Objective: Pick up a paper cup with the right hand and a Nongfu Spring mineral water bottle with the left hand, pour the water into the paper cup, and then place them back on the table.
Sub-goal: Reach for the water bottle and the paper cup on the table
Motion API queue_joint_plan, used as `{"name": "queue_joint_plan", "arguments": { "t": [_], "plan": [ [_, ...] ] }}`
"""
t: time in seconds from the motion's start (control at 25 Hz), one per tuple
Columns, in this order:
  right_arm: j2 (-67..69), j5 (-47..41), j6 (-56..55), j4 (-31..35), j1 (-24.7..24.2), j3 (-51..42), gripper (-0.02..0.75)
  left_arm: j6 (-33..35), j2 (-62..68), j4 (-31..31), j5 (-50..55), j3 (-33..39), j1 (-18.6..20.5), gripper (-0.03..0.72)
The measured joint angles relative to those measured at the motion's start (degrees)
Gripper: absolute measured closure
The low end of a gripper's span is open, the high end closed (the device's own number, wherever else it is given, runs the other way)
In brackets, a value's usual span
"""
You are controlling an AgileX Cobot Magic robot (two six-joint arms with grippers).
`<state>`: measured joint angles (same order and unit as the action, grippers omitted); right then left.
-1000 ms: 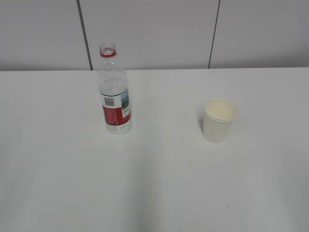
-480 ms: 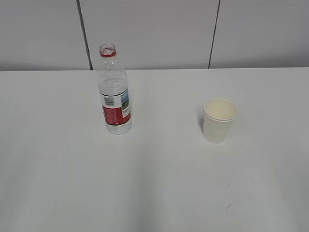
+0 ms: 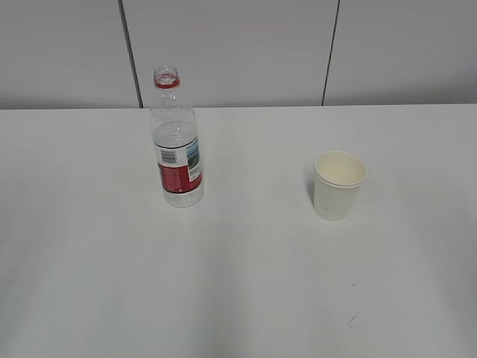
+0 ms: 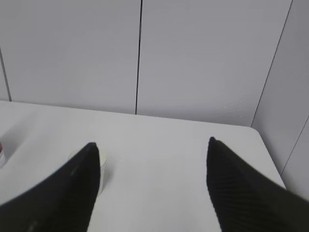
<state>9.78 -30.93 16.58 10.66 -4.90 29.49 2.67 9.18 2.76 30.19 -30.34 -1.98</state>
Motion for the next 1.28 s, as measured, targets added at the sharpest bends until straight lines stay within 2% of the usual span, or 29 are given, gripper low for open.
{"name": "queue_joint_plan", "arguments": {
  "t": [0.44, 0.64, 1.0, 1.28],
  "plan": [
    [15.7, 16.0, 4.4, 4.5, 0.1, 0.0, 0.223, 0.0, 18.3, 0.6, -17.8, 0.0, 0.0, 0.186],
    [23.7, 21.5, 4.7, 4.7, 3.0, 0.0, 0.223, 0.0, 26.9, 1.1, -24.2, 0.0, -0.6, 0.191],
    [41.1, 34.8, 6.3, 4.7, 14.5, 0.0, 0.229, 0.0, 41.5, 1.1, -33.8, 0.0, -9.3, 0.2],
    [54.6, 45.2, 6.3, 4.7, 16.7, 0.1, 0.23, 0.0, 56.3, 1.2, -46.0, 0.0, -15.1, 0.2]
  ]
}}
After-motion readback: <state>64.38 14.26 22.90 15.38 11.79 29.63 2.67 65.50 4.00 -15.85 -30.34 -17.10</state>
